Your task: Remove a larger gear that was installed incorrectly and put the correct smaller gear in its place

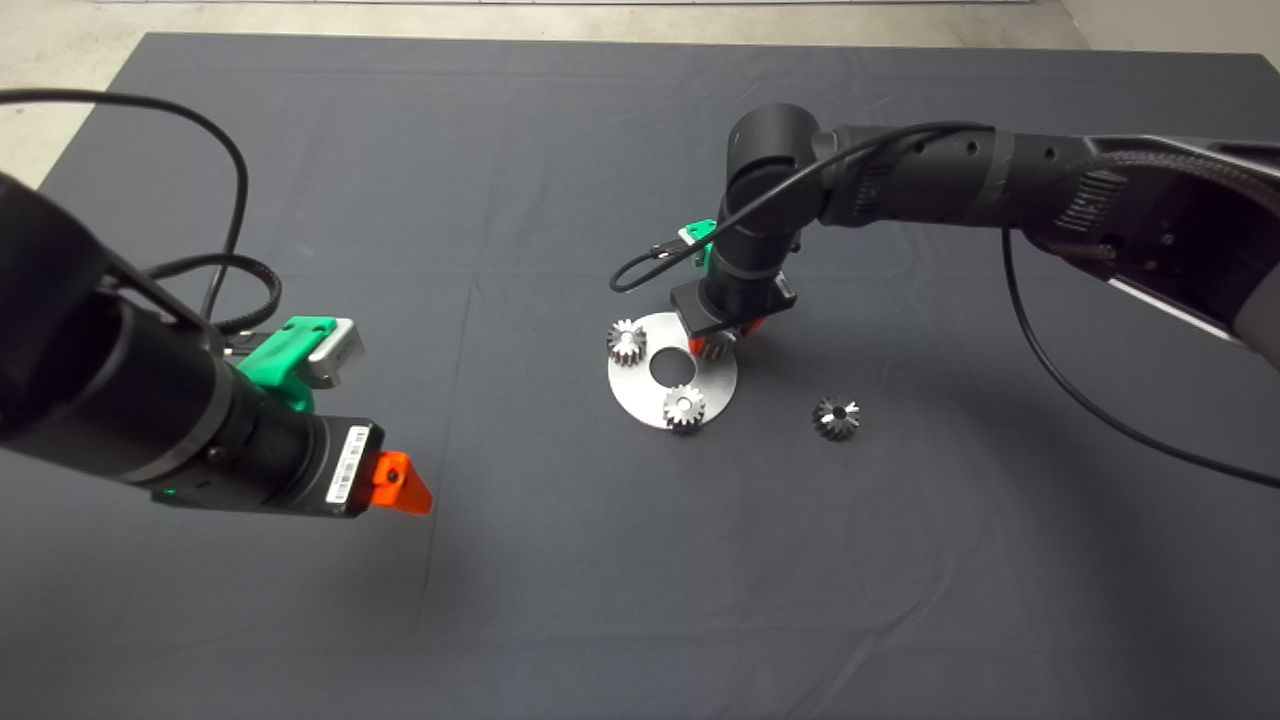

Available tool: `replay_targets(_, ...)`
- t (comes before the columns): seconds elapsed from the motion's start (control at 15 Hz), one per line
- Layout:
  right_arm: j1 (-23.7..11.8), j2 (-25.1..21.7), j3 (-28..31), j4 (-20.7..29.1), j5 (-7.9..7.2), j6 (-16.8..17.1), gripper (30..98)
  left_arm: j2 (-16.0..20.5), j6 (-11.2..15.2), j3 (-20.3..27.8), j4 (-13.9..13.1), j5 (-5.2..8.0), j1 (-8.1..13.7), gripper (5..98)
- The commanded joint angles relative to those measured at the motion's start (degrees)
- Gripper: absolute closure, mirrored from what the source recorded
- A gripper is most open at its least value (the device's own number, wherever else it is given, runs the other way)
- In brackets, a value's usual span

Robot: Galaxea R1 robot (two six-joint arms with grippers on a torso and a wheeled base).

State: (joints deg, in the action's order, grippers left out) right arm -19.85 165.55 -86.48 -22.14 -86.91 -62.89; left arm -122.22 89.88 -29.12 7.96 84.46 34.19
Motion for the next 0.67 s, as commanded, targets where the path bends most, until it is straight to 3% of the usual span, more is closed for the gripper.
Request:
replay_targets(0.0, -1.6, -0.6, 0.8, -5.7, -7.84, -0.1, 73.1, 0.1, -0.2, 0.6, 0.4, 0.36, 0.7, 6.1)
replay_targets(0.6, -1.5, -0.9, 0.7, -5.8, -7.84, -0.2, 75.6, 0.0, -0.2, 0.4, 0.5, 0.36, 0.7, 6.1)
